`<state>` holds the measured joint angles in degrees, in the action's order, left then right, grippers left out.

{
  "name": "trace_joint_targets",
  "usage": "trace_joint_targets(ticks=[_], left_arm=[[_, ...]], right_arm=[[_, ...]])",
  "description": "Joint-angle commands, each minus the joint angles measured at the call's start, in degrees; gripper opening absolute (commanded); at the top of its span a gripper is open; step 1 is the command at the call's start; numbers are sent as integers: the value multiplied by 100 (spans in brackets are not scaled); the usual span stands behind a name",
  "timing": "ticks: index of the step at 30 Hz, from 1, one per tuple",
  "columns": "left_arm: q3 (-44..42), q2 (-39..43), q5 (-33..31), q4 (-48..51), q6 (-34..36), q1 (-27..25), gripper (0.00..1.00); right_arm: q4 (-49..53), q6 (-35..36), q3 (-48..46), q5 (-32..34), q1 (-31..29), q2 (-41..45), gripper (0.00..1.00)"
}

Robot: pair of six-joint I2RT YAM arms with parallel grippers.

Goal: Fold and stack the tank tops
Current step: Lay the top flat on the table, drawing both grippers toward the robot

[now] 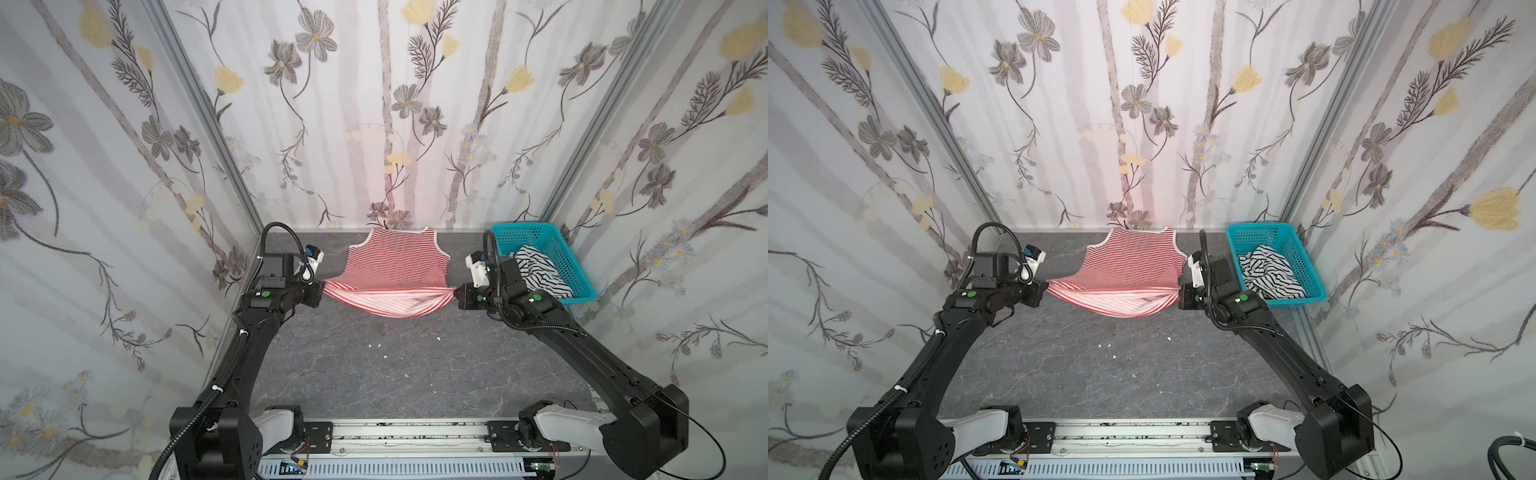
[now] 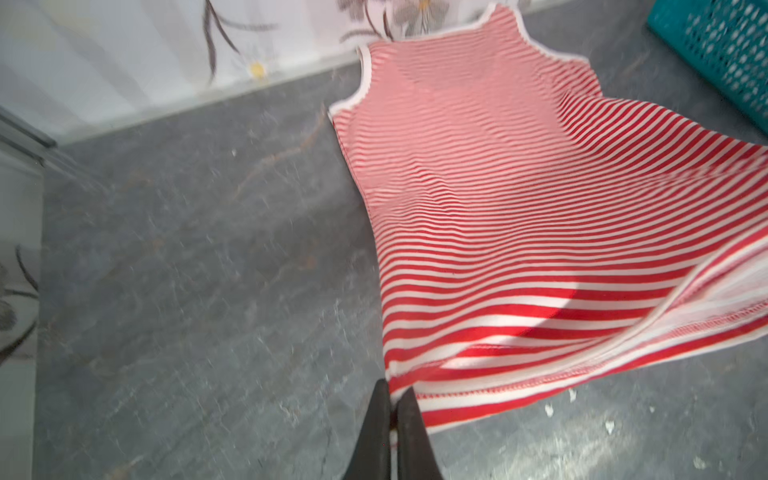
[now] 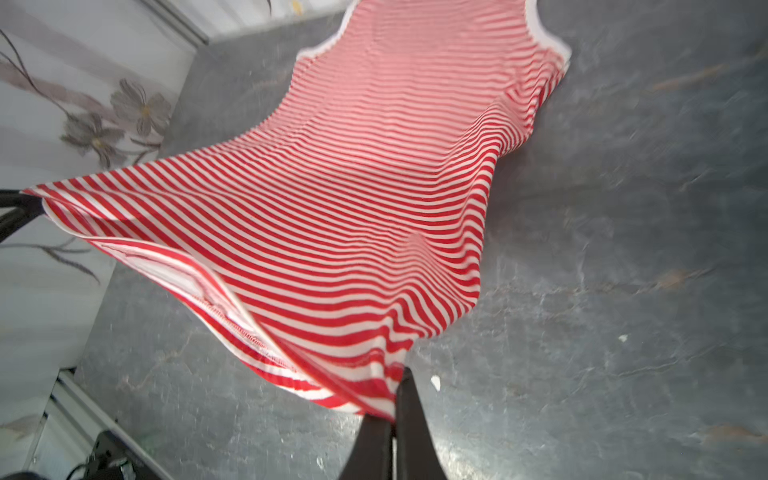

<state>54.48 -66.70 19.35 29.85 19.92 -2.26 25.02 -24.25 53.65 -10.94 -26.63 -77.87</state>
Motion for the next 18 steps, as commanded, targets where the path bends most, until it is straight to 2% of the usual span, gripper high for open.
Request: trace_joint_targets(ticks=[1,5,10,18], left_arm=[[-655,300,-39,-245,601,6,0],[-1285,548,-230,-111,957,5,0],[-1770,853,-543,64,1384,2,0],[-2176,861,-648,231,1790,-3,0]], right_arm=[[-844,-539,-797,26,-219,193,0],[-1088,-907,-1694,116,-514,427,1],[-1119,-1376,-2300,303,-897,933,5],[-861,-1896,-2491,826,-1756,1059,8]])
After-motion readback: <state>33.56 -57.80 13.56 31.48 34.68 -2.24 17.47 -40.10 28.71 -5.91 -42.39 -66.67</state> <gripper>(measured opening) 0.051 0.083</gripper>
